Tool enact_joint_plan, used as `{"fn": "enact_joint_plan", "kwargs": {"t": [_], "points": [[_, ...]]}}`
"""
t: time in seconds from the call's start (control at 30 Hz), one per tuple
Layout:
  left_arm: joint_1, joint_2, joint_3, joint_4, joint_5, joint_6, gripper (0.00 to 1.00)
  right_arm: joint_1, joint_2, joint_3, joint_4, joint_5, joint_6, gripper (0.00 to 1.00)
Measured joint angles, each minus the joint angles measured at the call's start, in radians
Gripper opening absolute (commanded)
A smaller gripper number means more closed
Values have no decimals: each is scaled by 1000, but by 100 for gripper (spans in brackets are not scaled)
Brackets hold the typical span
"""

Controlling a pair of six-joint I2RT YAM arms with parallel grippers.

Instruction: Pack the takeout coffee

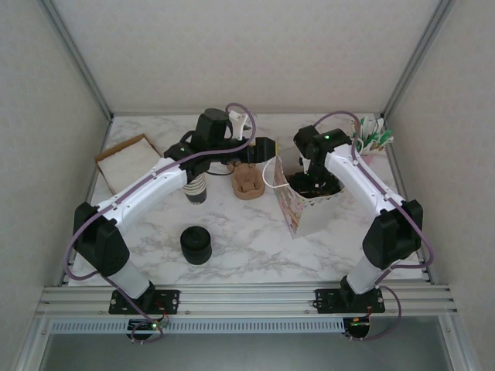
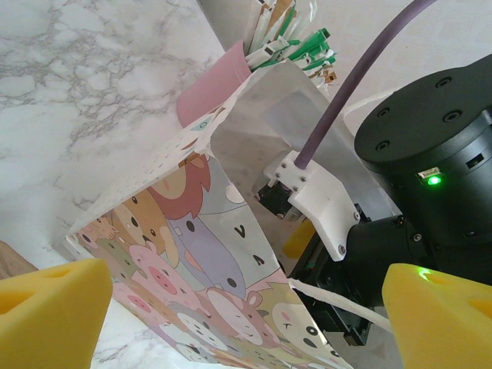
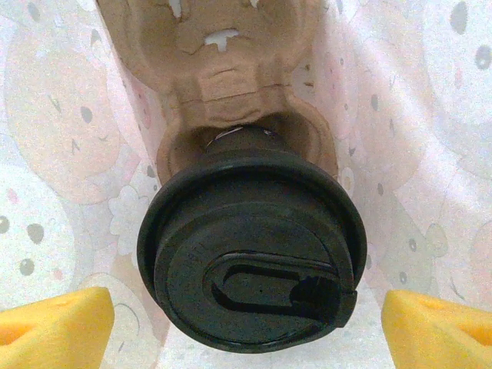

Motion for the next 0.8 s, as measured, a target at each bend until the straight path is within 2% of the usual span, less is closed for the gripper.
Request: {"fn": "enact_joint_plan", "kwargs": {"t": [0.8], "points": [[0, 0, 0, 0, 0, 0, 92, 0, -19, 26, -23, 10, 0, 94]]}}
